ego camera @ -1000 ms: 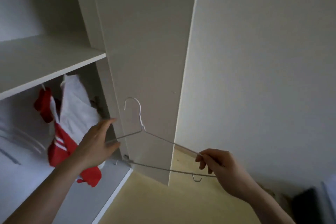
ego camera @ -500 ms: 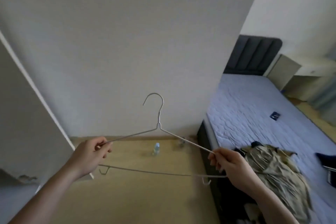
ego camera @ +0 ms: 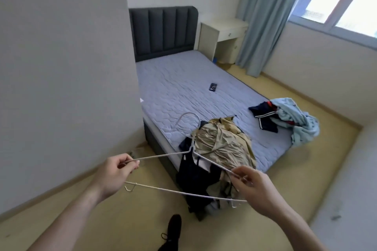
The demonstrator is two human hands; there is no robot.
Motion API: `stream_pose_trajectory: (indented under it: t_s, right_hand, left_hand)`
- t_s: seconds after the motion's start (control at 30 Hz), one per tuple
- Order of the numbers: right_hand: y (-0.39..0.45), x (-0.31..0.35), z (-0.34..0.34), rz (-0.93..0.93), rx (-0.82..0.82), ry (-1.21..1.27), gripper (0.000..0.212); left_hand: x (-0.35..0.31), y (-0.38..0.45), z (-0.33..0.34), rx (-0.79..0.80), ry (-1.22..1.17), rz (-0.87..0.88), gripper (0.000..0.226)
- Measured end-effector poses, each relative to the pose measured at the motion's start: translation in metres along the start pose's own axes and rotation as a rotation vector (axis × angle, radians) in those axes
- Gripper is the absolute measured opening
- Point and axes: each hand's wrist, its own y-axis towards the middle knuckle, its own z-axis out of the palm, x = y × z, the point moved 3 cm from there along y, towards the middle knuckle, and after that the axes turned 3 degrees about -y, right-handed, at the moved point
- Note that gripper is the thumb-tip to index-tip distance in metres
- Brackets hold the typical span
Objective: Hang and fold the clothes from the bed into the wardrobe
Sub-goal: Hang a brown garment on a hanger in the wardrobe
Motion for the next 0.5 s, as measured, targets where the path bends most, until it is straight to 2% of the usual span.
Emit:
stream_pose_trajectory:
  t_s: [0.17, 0.27, 0.37, 0.5]
  right_hand:
    - [0.053, -0.045, -0.027, 0.078, -0.047, -0.094, 0.004]
    - [0.089, -0.066, -0.037, 0.122, -0.013, -0.14, 0.02]
    - [0.122, -0.077, -0.044, 0.122, 0.01, -0.166, 0.025]
    - [0.16, -0.098, -0.057, 0.156, -0.026, -0.178, 0.027]
  left_hand:
    - [-0.036, 0.096, 0.082, 0.104, -0.023, 0.037, 0.014]
    - [-0.05, 0.144, 0.113, 0.129, -0.008, 0.009, 0.012]
    - [-0.061, 0.189, 0.137, 0.141, 0.008, -0.015, 0.011]
    - [-0.075, 0.245, 0.179, 0.241, 0.065, -0.041, 0.016]
